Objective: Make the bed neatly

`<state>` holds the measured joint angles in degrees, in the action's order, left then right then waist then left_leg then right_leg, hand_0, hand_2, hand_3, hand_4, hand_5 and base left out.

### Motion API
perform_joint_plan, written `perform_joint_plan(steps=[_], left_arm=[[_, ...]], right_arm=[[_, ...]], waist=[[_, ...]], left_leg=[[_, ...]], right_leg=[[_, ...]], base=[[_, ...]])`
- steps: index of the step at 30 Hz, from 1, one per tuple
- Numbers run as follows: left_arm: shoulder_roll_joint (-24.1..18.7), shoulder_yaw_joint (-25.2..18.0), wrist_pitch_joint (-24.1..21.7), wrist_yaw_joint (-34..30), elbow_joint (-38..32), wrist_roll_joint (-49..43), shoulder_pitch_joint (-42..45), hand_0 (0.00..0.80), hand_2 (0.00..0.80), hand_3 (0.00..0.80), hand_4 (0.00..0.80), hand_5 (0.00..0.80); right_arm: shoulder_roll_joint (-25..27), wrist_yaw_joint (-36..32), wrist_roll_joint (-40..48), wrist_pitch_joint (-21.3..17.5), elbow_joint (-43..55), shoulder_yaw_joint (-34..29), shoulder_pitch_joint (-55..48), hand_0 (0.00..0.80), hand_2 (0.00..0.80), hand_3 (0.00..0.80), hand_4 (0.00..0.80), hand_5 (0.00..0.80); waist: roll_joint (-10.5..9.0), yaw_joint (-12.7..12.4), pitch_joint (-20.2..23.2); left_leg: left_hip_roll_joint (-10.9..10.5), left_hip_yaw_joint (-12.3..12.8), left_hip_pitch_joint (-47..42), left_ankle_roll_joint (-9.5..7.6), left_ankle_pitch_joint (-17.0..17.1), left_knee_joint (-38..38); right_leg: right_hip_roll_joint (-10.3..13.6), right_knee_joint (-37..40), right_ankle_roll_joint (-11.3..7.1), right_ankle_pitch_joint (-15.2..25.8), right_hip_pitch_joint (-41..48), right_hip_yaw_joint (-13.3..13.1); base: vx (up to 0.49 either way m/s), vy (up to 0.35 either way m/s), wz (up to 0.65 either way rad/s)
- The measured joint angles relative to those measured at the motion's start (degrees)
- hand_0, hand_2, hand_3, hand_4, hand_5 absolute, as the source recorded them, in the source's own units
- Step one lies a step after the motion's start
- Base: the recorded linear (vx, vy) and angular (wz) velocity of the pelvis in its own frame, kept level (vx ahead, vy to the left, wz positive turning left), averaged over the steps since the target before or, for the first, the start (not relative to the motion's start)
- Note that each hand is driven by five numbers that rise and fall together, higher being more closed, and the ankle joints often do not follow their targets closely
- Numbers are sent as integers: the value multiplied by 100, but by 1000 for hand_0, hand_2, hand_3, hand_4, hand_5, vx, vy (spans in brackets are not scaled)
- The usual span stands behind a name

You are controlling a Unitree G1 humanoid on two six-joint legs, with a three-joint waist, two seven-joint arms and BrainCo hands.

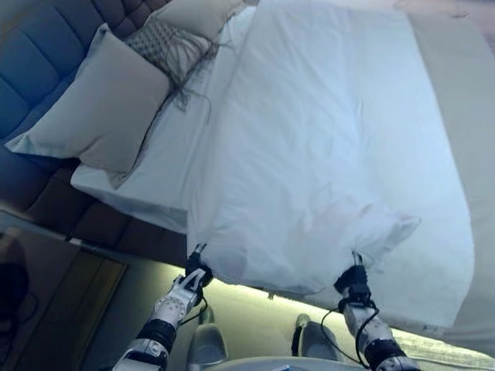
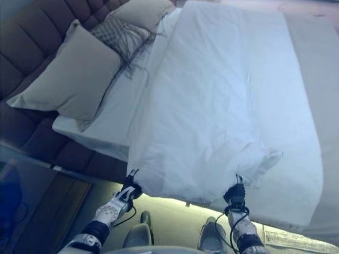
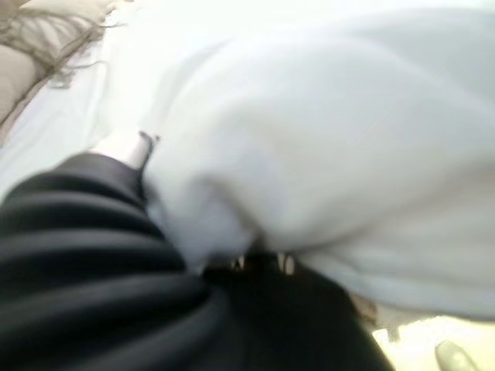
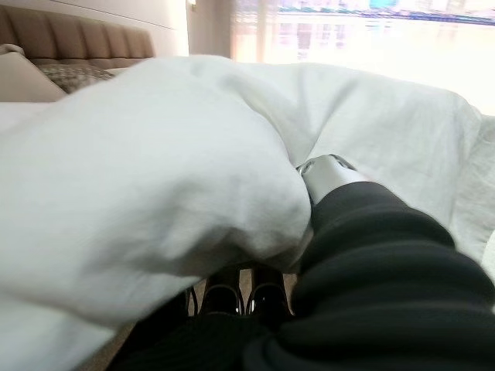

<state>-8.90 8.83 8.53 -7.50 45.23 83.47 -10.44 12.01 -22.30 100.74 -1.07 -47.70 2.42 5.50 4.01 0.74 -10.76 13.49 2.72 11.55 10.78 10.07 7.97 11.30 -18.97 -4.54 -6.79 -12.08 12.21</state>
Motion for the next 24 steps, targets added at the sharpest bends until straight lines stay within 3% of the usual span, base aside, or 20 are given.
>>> perform_joint_plan(steps=[2,3,6,7,8,10,11,14,15,17,19,21,22,24], left_arm=[[-2,-10,-23,-31,-13,62,7,800,800,800,800,800],[-12,-31,-8,-35,-10,59,53,800,800,800,800,800],[4,-51,150,-39,-10,46,182,800,800,800,800,800],[11,-52,193,-41,-17,42,202,800,800,800,800,800],[-7,-53,217,-38,2,29,204,800,800,800,800,800],[-29,-47,264,-38,-7,-56,199,800,800,800,800,800],[-30,-47,294,-37,-12,-65,186,800,800,800,800,800],[13,47,497,36,-36,-170,152,800,800,800,800,800],[11,135,540,63,-42,-187,153,800,800,800,800,800],[-18,129,594,72,-43,-238,211,800,800,800,800,800],[-134,68,594,73,-163,-417,391,800,800,800,800,800],[-251,79,579,60,-175,-547,393,800,800,800,800,800],[-292,139,508,-8,-167,-628,339,800,800,800,800,800],[-408,425,287,-144,-160,-627,-97,800,800,800,800,800]], right_arm=[[-36,16,-5,0,6,-1,-23,800,800,800,800,800],[-32,45,-8,2,7,-18,-50,800,800,800,800,800],[27,69,-130,7,20,-191,-200,800,800,800,800,800],[74,77,-185,6,21,-249,-218,800,800,800,800,800],[2,116,-256,2,21,-270,-240,800,800,800,800,800],[-133,164,-394,-3,26,-305,-207,800,800,800,800,800],[-225,188,-453,-16,30,-350,-145,800,800,800,800,800],[-281,351,-560,-32,55,-482,-29,800,800,800,800,800],[-261,382,-579,-36,87,-505,-70,800,800,800,800,800],[-263,484,-628,-30,275,-503,-160,800,800,800,800,800],[-302,589,-644,-25,435,-398,-132,800,800,800,800,800],[-307,615,-792,-29,638,-362,-414,800,800,800,800,800],[-289,581,-822,-31,583,-341,-462,800,800,800,800,800],[-204,401,-827,-95,286,-280,-263,800,800,800,800,800]], waist=[[-42,-2,-80],[-26,-3,-96],[116,54,-61],[139,69,-49],[-11,79,-53],[-202,126,-17],[-234,121,-21],[-114,144,-83],[-109,153,-82],[-131,131,-99],[-117,89,-115],[-250,138,-143],[-292,101,-117],[-394,110,-139]], left_leg=[[75,-44,2,26,-279,256],[199,-91,-59,-63,-505,481],[463,-189,-401,22,-957,469],[432,-167,-482,273,-1195,309],[226,-87,-480,262,-1217,359],[-174,41,-488,66,-1274,443],[-326,66,-410,-26,-1427,611],[-569,468,-532,-214,-1617,970],[-692,472,-658,-252,-1653,958],[-780,479,-737,-273,-1839,1066],[-697,661,-799,-277,-1938,1068],[-686,631,-757,-275,-1963,1077],[-669,477,-550,-256,-1949,1114],[-672,127,350,-201,-1793,1340]], right_leg=[[25,75,-12,84,77,-56],[54,120,-23,153,167,-50],[179,198,-321,188,408,-88],[228,237,-491,242,437,-189],[412,416,-568,278,511,-345],[784,771,-475,583,652,-444],[938,901,-584,664,727,-572],[1304,891,-699,832,1013,-522],[1399,896,-700,833,1087,-556],[1492,857,-738,877,1018,-488],[1474,355,-707,1032,533,-351],[1415,278,-695,1051,467,-382],[1371,256,-711,1007,264,-401],[1287,280,-916,821,-276,-461]], base=[[202,361,-30],[258,391,-52],[235,468,-32],[129,608,-9],[101,663,5],[72,592,14],[102,510,8],[163,329,9],[118,221,-1],[37,199,-47],[-71,108,-77],[-281,4,-27],[-496,-66,11],[-560,-72,50]])
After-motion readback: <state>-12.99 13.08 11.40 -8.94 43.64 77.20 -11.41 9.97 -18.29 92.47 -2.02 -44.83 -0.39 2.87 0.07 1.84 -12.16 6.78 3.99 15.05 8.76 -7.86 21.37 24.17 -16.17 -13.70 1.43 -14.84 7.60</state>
